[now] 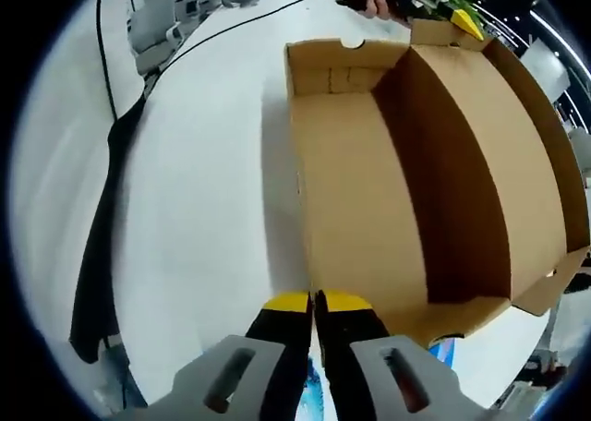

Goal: Operate the shoe box by opening the lid, removing the specified soft item, and placing it in the target area until the item is outside and the box remains undamaged.

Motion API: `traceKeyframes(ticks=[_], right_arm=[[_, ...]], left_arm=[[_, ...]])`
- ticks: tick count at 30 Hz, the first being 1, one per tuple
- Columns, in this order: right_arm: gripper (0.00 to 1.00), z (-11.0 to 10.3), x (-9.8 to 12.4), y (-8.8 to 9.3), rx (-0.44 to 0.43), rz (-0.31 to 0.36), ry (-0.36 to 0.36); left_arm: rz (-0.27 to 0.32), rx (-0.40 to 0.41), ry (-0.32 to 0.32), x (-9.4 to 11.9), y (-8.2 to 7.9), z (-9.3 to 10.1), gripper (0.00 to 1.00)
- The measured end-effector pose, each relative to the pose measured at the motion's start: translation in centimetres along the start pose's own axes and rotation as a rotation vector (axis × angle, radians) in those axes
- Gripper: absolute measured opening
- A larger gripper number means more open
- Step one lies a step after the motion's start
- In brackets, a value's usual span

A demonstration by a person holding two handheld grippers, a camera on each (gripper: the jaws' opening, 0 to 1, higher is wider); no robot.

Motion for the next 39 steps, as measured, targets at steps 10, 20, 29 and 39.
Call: traceKeyframes(ticks=[10,20,29,39], right_arm=[[0.01,0.1,-0.2,-0.1,-0.06,-0.046,0.005],[0.03,0.4,-0.3,-0.1,-0.208,-0.093,0.009],[0.03,0.4,-0.3,0.0,-0.244,-0.105,0.013],[0.05,0.8,-0.5,-0.1,-0.318,-0.149,0.034]], left_arm=[[-0.006,-0.086,-0.006,0.3,0.4,1.4,0.27],[-0.013,-0.158,-0.003,0.4,0.5,2.6,0.28],[-0.025,-0.209,-0.008,0.9,0.7,3.0,0.29],[-0.015,-0.265,-0.032,1.4,1.4,3.6,0.3]])
Point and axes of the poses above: the point that each gripper's makers call its tool centre point, and the gripper's own axes: x roughly backward along the fingers, z roughly to its right, y roughly out of its underside, the point moved 3 cm from there along x, roughly backward along the fingers, and after that the axes turned 15 degrees about y, right-handed, at the moved point
